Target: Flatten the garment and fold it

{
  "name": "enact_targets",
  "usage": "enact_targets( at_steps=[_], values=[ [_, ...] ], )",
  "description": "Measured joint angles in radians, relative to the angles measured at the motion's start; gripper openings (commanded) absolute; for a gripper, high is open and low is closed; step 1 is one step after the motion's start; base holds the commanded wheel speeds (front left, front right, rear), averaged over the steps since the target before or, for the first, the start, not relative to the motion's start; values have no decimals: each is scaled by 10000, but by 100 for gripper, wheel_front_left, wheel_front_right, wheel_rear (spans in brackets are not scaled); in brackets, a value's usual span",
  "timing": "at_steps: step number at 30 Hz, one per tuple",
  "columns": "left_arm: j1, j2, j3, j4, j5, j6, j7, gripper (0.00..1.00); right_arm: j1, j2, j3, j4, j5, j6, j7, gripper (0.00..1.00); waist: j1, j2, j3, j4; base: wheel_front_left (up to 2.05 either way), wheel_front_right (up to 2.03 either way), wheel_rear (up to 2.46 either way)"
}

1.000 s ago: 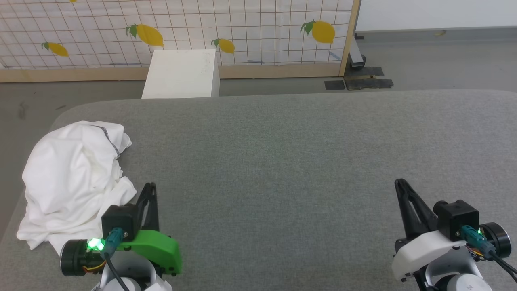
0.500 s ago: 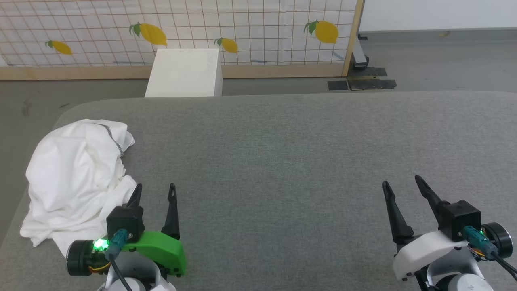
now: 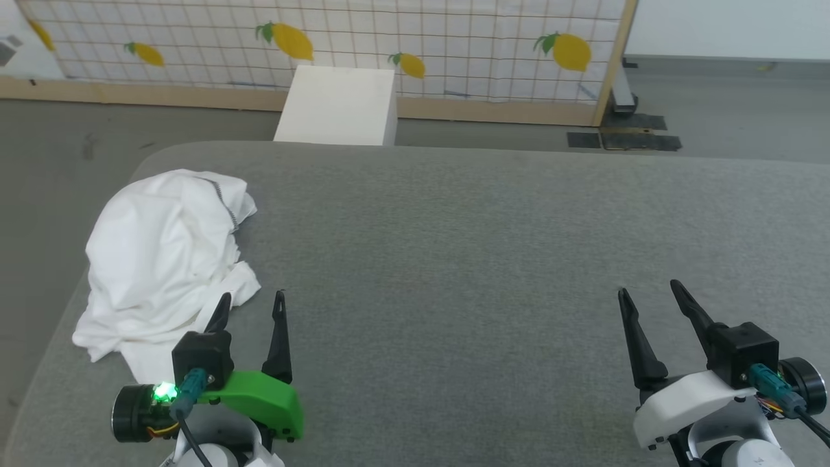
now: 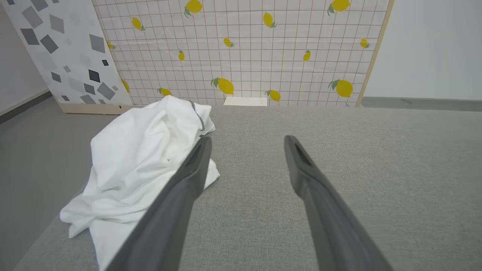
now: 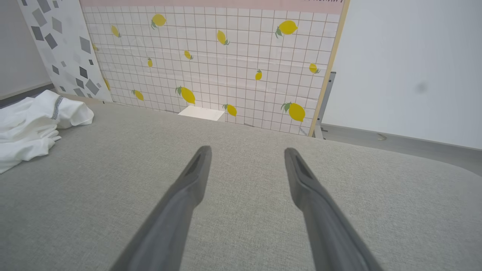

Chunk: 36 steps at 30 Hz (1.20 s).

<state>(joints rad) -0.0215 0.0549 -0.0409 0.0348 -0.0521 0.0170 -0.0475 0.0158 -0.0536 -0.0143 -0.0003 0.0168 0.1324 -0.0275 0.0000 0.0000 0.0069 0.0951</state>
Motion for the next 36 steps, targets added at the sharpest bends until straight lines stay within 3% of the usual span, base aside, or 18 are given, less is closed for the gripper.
enact_targets(
  at_steps=[16,36],
  values=[
    [7,35,-2,52,-290,138,-351,100,-4,0,15,-2,10,0,-180,100,0,0,86,1162,0,0,0],
    [13,63,58,203,-466,242,-779,100,-159,2,59,4,111,0,-426,100,0,0,207,1968,0,0,0]
  ],
)
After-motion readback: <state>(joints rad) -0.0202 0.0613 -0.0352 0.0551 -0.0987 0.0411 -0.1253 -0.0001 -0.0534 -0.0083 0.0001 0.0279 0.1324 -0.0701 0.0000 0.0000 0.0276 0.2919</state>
